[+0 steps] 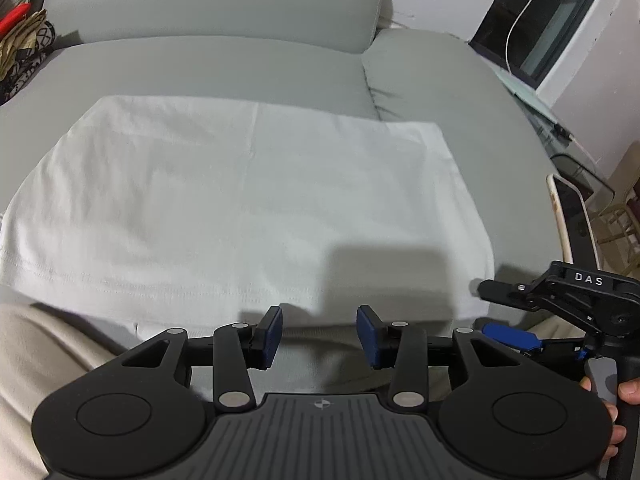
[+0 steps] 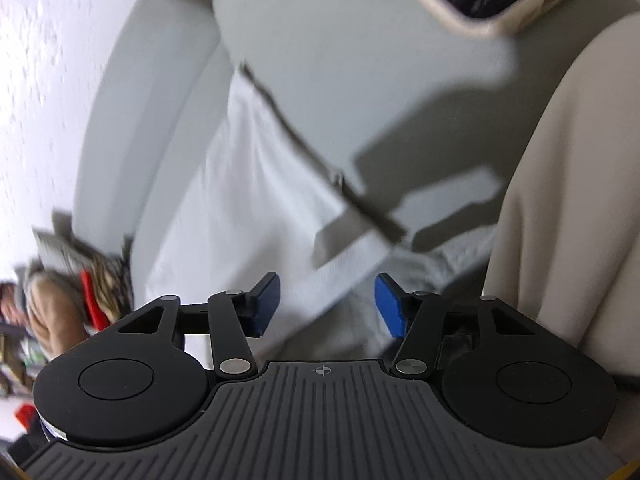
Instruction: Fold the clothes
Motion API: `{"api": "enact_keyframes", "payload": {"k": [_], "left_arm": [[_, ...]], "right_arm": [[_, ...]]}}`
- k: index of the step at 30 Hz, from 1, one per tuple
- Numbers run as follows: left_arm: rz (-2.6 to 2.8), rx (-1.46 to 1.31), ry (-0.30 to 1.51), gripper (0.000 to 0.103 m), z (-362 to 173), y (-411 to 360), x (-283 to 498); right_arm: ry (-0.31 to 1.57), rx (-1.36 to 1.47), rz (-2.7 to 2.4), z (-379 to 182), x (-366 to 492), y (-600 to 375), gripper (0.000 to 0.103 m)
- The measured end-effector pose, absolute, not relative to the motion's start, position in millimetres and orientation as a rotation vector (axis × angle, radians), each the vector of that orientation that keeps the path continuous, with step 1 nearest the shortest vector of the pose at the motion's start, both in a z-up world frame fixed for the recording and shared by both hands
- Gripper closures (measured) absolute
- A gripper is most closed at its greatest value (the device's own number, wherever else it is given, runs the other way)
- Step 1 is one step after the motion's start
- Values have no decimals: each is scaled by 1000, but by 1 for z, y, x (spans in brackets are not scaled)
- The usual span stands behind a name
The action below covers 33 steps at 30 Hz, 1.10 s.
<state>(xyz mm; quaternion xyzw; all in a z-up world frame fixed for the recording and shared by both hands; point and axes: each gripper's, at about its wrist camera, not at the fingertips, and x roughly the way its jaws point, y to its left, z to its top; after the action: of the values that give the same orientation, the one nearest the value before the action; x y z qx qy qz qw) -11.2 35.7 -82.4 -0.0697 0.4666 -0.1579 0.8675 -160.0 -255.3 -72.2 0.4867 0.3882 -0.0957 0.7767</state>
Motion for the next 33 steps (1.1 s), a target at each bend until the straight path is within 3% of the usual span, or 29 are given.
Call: {"api": "enact_keyframes", "payload": {"k": [7,19,25,28,30,33], "left_arm": [[-335,-169,993,69,-94,35,14],[-376,-89,1003,69,-101,34,17],[-392,-93,1005,69,-102,38,18],[-392,-90,1006,69,-102,37,19],[-393,-84,1006,69,-102,37,18],[-394,-75,1005,69,-101,36,18]], "right_arm": [[807,896,-213,-65,-139,-280,45],[861,694,-81,-80,-101,-284,49],[835,728,-51,-99,-79,-284,50],[830,735,-38,-102,-75,-282,66],[826,739,-26,-102,-74,-280,91],[806,740,-32,-97,-81,-279,97]]}}
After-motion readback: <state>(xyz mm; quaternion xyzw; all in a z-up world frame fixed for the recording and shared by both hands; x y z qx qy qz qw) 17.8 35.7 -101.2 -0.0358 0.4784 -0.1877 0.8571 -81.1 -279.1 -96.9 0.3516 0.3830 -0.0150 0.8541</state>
